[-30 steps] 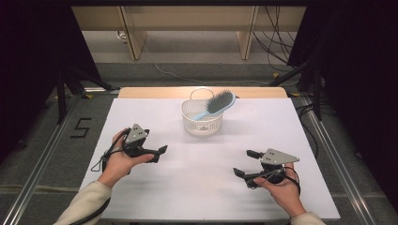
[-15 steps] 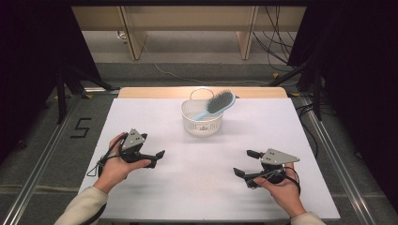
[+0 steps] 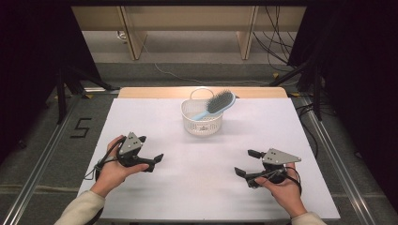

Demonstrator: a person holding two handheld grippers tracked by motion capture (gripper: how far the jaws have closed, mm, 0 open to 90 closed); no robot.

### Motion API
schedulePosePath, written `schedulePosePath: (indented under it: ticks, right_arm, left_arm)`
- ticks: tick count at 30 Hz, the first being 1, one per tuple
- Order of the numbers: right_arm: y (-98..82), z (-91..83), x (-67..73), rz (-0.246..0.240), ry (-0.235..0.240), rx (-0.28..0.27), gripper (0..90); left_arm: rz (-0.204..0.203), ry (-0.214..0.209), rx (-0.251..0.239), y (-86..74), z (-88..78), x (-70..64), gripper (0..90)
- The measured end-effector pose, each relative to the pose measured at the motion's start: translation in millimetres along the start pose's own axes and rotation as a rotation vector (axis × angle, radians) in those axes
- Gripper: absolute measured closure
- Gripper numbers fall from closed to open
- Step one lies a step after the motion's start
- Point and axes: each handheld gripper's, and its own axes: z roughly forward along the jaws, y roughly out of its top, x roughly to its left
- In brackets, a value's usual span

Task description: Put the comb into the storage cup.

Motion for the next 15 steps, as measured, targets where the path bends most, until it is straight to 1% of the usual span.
schedulePosePath:
  ticks: [4,8,11,14,15]
  right_arm:
    - [-0.2,-2.7,-1.4,0.009,-0.004,-0.002,15.6]
    - [-2.0,-6.9,-2.7,0.008,-0.012,-0.002,15.6]
    - [-4.1,-14.6,-5.4,0.015,-0.033,-0.009,15.7]
    - [-6.6,-20.5,-8.4,0.025,-0.045,-0.015,15.6]
    - [-7.3,-22.3,-9.1,0.026,-0.05,-0.015,15.6]
  left_arm:
    - [0.011,-0.006,0.005,-5.1,-3.4,0.0,6.6]
    - [0.017,-0.01,0.008,-9.9,-7.4,0.1,6.6]
    - [0.018,-0.013,0.007,-12.4,-9.6,-0.4,6.6]
    - [0.023,-0.014,0.011,-14.3,-10.6,-1.5,6.6]
    - [0.019,-0.016,0.009,-14.7,-10.7,-2.3,6.6]
